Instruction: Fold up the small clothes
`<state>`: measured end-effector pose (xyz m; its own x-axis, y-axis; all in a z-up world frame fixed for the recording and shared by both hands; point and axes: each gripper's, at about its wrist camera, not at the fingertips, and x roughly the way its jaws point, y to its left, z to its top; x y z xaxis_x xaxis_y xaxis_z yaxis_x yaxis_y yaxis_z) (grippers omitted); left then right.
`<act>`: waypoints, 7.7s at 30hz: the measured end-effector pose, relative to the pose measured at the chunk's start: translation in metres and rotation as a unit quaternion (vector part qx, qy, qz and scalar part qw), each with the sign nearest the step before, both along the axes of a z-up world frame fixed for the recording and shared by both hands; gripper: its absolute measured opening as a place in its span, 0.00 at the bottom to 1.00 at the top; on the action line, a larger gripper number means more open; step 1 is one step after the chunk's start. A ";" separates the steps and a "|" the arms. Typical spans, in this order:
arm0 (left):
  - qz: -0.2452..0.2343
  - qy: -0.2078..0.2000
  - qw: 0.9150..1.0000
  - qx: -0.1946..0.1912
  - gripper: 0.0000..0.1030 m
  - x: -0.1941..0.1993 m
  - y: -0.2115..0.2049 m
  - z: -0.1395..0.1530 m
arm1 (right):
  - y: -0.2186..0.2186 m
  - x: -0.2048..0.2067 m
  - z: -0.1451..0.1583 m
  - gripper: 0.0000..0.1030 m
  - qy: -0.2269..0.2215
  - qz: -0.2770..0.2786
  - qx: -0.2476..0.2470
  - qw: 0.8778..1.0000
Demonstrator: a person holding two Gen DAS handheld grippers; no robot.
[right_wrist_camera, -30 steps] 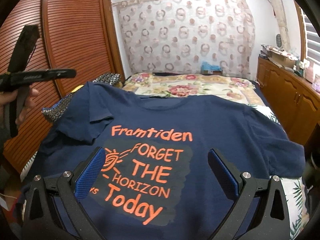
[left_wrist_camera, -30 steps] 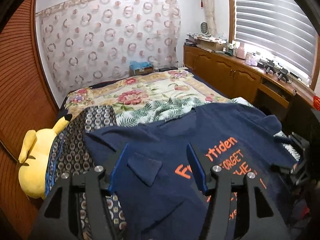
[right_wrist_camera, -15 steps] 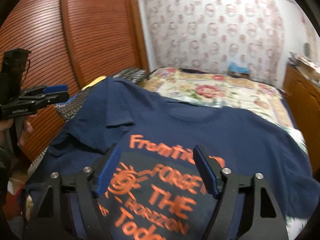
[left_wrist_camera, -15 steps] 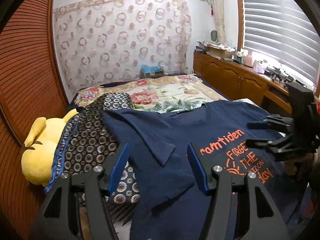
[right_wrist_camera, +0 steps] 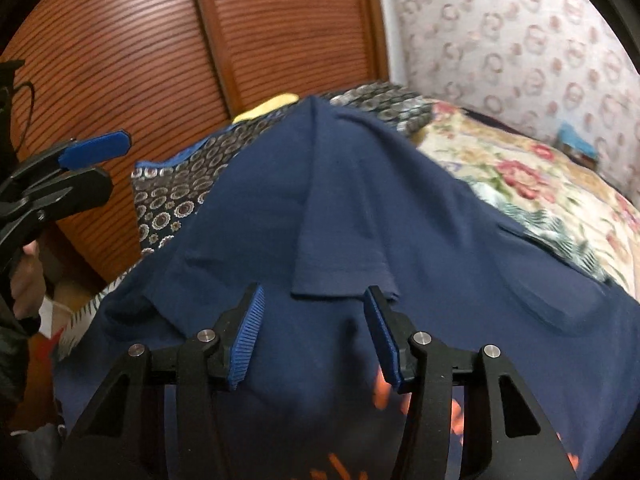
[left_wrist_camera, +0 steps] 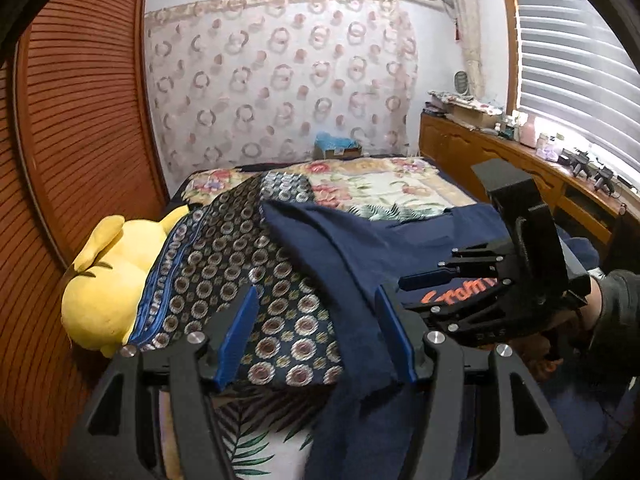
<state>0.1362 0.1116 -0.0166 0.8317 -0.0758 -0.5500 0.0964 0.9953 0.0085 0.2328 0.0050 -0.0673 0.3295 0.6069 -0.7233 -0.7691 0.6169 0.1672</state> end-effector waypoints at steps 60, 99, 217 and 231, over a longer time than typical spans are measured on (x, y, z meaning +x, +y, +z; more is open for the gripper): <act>-0.095 0.157 0.983 0.023 0.58 0.077 -0.133 -0.083 | -0.433 -0.066 0.015 0.54 -0.008 -0.416 -0.079 0.906; -0.093 0.150 0.984 0.024 0.73 0.080 -0.136 -0.085 | -0.353 -0.060 0.069 0.01 -0.081 -0.302 -0.052 0.949; -0.027 0.071 0.997 -0.031 0.73 -0.055 -0.069 -0.043 | -0.173 0.081 0.024 0.40 0.001 -0.237 -0.070 0.969; -0.036 0.067 0.996 -0.037 0.73 -0.053 -0.081 -0.041 | -0.226 -0.006 0.025 0.38 -0.013 -0.227 -0.092 0.969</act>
